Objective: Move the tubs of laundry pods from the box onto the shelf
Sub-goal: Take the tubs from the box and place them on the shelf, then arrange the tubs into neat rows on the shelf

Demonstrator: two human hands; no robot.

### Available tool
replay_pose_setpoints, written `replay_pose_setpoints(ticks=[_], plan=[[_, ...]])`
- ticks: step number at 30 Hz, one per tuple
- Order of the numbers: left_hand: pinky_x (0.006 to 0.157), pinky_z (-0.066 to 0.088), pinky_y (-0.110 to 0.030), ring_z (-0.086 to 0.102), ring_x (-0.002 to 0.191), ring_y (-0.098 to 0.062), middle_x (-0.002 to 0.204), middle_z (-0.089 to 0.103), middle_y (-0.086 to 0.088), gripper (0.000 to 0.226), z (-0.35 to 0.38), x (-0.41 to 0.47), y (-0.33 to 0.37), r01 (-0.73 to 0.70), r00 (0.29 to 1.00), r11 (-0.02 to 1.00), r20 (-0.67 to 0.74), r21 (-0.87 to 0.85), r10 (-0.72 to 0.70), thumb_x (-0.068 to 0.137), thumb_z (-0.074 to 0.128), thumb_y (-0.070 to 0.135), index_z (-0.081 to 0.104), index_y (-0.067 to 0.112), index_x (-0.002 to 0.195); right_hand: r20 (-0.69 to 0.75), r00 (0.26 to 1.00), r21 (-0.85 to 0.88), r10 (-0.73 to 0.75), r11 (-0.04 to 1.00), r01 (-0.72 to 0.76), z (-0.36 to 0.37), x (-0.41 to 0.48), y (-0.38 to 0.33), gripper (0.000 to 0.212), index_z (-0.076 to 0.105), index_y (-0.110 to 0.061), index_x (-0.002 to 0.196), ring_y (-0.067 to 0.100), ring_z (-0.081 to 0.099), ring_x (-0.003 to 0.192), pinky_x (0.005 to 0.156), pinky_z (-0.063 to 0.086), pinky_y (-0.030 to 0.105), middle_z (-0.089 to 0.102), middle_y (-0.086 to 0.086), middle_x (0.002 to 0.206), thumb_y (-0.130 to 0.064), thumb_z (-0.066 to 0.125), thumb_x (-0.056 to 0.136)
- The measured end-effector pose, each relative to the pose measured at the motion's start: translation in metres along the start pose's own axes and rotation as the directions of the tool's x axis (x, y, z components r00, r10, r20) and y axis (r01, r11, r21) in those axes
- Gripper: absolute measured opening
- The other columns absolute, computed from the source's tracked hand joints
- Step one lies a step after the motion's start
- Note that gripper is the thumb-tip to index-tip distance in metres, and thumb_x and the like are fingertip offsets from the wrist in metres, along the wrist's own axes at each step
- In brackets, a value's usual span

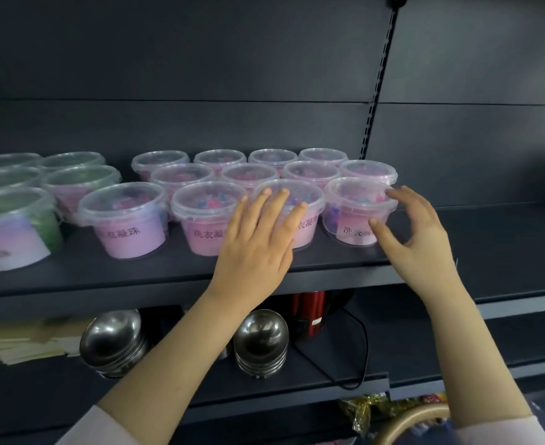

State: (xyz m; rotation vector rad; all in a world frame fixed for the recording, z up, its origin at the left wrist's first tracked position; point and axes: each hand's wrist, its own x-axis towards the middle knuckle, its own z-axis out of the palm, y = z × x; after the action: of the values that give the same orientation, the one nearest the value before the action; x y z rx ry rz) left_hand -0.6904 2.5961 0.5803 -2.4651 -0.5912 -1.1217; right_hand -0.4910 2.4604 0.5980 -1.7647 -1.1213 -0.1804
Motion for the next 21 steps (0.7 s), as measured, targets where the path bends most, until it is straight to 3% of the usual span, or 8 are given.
replay_pose_setpoints(ticks=[4, 7, 10, 15, 21], plan=[[0.106, 0.038, -0.046, 0.048, 0.127, -0.031, 0.137, 0.053, -0.014, 0.042, -0.053, -0.033, -0.032, -0.012, 1.000, 1.000, -0.022, -0.001, 0.012, 0.095, 0.053, 0.021, 0.052, 0.010, 0.135, -0.041, 0.978, -0.193, -0.203, 0.962, 0.192, 0.002, -0.024, -0.054, 0.041, 0.060, -0.016, 0.127, 0.025, 0.047, 0.126, 0.107, 0.036, 0.037, 0.054, 0.002, 0.137, -0.028, 0.065, 0.088], [0.102, 0.039, -0.038, 0.052, 0.120, -0.027, 0.131, 0.056, -0.010, 0.039, -0.108, -0.074, -0.075, 0.051, 0.998, 0.998, -0.043, 0.028, -0.050, 0.094, 0.053, 0.022, 0.054, 0.010, 0.130, -0.048, 0.941, -0.193, -0.336, 0.927, 0.321, 0.025, -0.054, -0.105, 0.037, 0.061, -0.014, 0.123, 0.020, 0.051, 0.115, 0.098, 0.037, 0.029, 0.062, 0.002, 0.124, -0.025, 0.066, 0.088], [0.098, 0.039, -0.036, 0.054, 0.116, -0.026, 0.128, 0.058, -0.008, 0.038, -0.166, -0.133, -0.125, 0.161, 0.987, 0.980, -0.024, 0.117, -0.160, 0.093, 0.051, 0.024, 0.055, 0.010, 0.129, -0.019, 0.914, -0.161, -0.406, 0.903, 0.398, 0.068, -0.095, -0.158, 0.035, 0.063, -0.012, 0.121, 0.024, 0.054, 0.110, 0.097, 0.039, 0.031, 0.064, 0.004, 0.117, -0.021, 0.067, 0.087], [0.094, 0.047, -0.043, 0.058, 0.109, -0.030, 0.122, 0.062, -0.011, 0.036, -0.264, -0.245, -0.200, 0.321, 0.940, 0.925, 0.053, 0.204, -0.338, 0.091, 0.053, 0.021, 0.060, 0.007, 0.123, 0.118, 0.880, -0.084, -0.460, 0.878, 0.471, 0.151, -0.177, -0.249, 0.037, 0.065, -0.009, 0.121, 0.026, 0.056, 0.111, 0.098, 0.041, 0.034, 0.064, 0.006, 0.120, -0.022, 0.069, 0.086], [0.096, 0.040, -0.032, 0.053, 0.113, -0.024, 0.123, 0.060, -0.007, 0.033, -0.357, -0.343, -0.255, 0.576, 0.816, 0.814, 0.018, 0.068, -0.578, 0.094, 0.059, 0.018, 0.058, 0.010, 0.126, 0.262, 0.870, 0.130, -0.418, 0.908, 0.397, 0.232, -0.253, -0.350, 0.035, 0.064, -0.017, 0.122, 0.019, 0.053, 0.116, 0.099, 0.034, 0.021, 0.063, -0.002, 0.122, -0.026, 0.067, 0.088]])
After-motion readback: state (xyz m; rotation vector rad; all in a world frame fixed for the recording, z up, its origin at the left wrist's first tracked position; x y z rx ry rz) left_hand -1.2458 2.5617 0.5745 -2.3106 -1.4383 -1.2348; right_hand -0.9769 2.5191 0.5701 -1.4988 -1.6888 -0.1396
